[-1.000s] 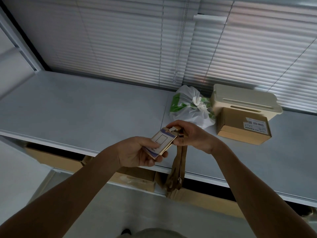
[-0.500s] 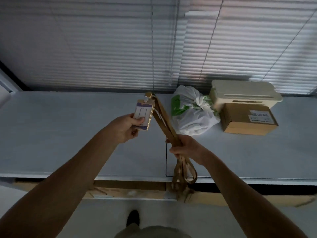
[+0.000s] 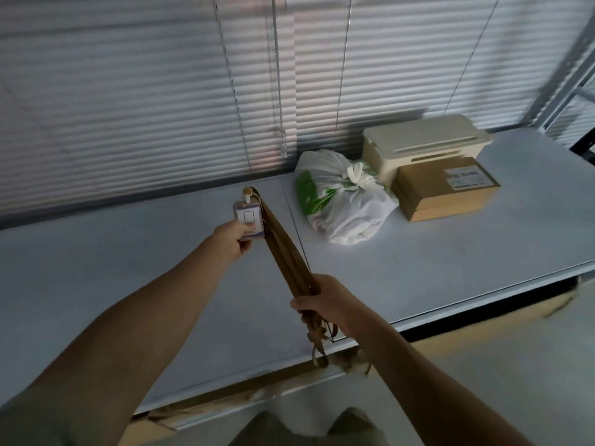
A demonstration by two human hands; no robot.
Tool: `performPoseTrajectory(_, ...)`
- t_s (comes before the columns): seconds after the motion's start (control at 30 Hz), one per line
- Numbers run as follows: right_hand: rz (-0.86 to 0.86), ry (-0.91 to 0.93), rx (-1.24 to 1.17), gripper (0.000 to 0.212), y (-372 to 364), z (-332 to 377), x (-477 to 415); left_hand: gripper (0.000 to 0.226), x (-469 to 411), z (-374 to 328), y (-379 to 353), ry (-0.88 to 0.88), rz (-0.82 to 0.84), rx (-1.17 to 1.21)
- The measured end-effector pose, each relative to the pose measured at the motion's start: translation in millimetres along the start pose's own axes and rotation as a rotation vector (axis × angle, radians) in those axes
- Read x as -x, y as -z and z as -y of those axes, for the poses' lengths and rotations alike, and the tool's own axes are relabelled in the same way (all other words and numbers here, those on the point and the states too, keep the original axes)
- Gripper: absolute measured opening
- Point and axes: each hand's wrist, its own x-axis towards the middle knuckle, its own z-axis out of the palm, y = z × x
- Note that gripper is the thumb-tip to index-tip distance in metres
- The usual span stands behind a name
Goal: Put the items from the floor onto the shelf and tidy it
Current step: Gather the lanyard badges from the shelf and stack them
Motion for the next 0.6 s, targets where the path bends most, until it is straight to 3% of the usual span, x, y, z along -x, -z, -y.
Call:
performPoseTrajectory(0.07,-0.045,-0.004,0.009,0.021,-8.0,-4.5,-12.5,0.036,-24.8,2.8,-9.3,-0.031,-0.043,-0.035)
performPoseTrajectory(0.27,-0.190,0.027,0.043,0.036,-30.1,-15.5,-51.1,0.038,-83.6,-4.4,-32.6,-0.188,-0.175,-0.159)
performPoseTrajectory(0.5,-0.297,0.141,0.452,0.051,-45.9,-29.1,-54.2,0.039,-95.0,-11.3,-36.3,-0.327,-0.334,-0.360)
performPoseTrajectory(0.6,-0.317,0.139,0.568,0.059,-48.1,-33.1,-47.1,0.051,-100.1,-11.1,-30.4,-0.264,-0.398,-0.484)
